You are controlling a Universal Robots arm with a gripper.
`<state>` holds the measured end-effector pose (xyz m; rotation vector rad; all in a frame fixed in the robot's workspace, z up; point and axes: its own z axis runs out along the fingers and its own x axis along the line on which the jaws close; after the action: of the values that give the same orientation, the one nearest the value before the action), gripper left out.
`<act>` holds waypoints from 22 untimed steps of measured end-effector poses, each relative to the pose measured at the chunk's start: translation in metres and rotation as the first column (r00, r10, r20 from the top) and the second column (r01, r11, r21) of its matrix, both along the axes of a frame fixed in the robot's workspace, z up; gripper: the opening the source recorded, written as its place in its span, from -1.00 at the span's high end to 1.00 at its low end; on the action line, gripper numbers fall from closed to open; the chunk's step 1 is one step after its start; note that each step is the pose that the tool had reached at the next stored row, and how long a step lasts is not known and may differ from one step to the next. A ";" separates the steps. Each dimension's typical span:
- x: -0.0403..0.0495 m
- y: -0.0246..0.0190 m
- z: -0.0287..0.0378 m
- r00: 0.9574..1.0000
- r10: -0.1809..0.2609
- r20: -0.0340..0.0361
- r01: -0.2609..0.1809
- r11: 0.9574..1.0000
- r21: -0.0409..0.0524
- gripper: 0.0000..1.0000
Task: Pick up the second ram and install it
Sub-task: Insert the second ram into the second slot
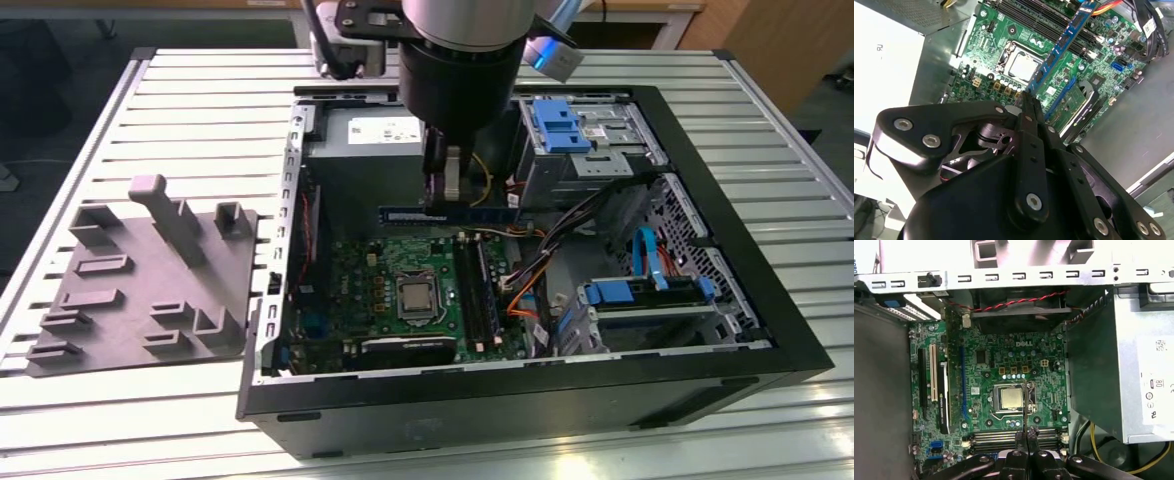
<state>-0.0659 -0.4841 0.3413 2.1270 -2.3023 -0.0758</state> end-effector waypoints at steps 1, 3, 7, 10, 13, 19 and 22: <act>0.0000 0.0000 0.0000 1.000 -0.006 0.000 0.006 1.000 0.000 0.76; 0.0000 0.0000 0.0000 1.000 -0.019 0.000 0.019 1.000 -0.001 0.76; 0.0000 0.0000 -0.0001 0.999 -0.043 0.000 0.043 0.999 -0.002 0.76; 0.0000 0.0000 -0.0001 0.998 -0.058 0.000 0.058 0.998 -0.002 0.76; 0.0000 0.0000 -0.0001 0.998 -0.069 0.000 0.069 0.998 -0.002 0.76; 0.0000 0.0000 -0.0001 0.996 -0.085 0.000 0.085 0.996 -0.002 0.76; 0.0000 0.0000 -0.0001 0.996 -0.091 0.000 0.091 0.996 -0.002 0.76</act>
<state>-0.0659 -0.4841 0.3413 2.0202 -2.3975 -0.0737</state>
